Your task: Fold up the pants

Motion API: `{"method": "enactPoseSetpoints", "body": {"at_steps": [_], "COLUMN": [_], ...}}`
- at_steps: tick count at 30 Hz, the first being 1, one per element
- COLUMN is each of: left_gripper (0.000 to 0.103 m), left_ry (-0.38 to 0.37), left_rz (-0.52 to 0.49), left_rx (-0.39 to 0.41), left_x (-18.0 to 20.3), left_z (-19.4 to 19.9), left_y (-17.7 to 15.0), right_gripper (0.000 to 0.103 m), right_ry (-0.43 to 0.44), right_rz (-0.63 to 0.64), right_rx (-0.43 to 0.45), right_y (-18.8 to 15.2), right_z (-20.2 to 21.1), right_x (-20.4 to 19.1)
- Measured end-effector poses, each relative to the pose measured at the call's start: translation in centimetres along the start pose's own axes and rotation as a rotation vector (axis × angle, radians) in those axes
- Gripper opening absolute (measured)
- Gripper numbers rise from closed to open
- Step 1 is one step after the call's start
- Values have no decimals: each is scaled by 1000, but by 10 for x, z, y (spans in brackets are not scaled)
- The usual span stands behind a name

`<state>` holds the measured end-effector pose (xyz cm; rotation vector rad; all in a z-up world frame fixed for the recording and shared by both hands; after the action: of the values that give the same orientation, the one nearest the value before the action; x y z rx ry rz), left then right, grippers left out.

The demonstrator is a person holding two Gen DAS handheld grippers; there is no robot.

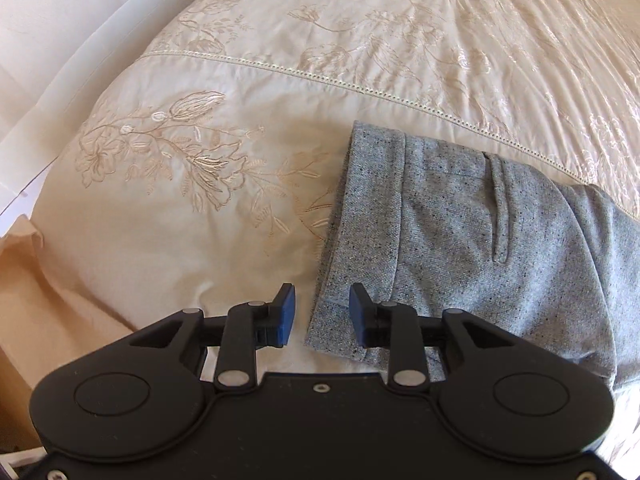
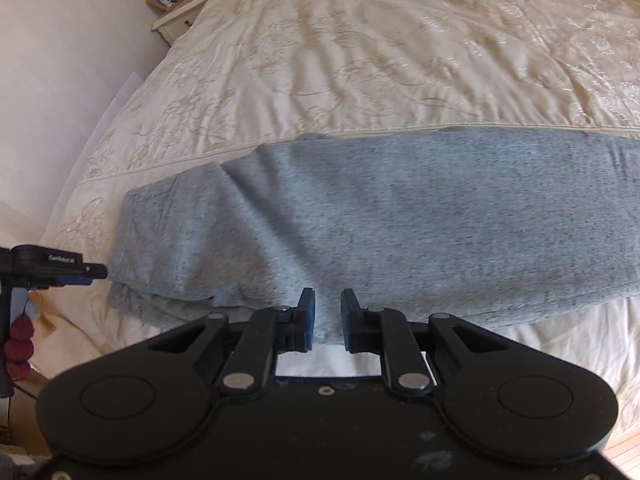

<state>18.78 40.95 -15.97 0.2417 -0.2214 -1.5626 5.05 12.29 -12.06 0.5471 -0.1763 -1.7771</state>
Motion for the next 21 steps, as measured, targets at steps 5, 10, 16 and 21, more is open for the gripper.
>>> {"method": "enactPoseSetpoints", "body": {"at_steps": [5,10,16,21], "left_gripper": [44,55,8,8], "left_ry": [-34,-63,-82,-87], "left_rz": [-96,-126,-137,-164], "left_rx": [-27,-47,-25,37], "left_x": [13,20,26,24], "left_z": [-14,-25,-28,-9], "left_y": [-1,0,9,16], "right_gripper": [19,20,21,28], "right_ry": [47,46,42,86], "right_rz": [81,146,172,57], "right_rx": [-39,-51,-79,-101], "right_y": [-10,-11,-9,-8], "right_z": [-9,-17,-41,-58], "right_x": [-41,-63,-76,-76]}}
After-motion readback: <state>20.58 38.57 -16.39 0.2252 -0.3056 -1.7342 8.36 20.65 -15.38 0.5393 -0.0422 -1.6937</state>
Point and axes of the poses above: each gripper's, at about its wrist camera, not at the fingertips, and z roughly against the way its jaws point, x to its right, y to its top, the point moved 6 cm from there along -z, roughly the way its jaws point, and after that the axes turned 2 degrees about z, right-handed, at the moved point
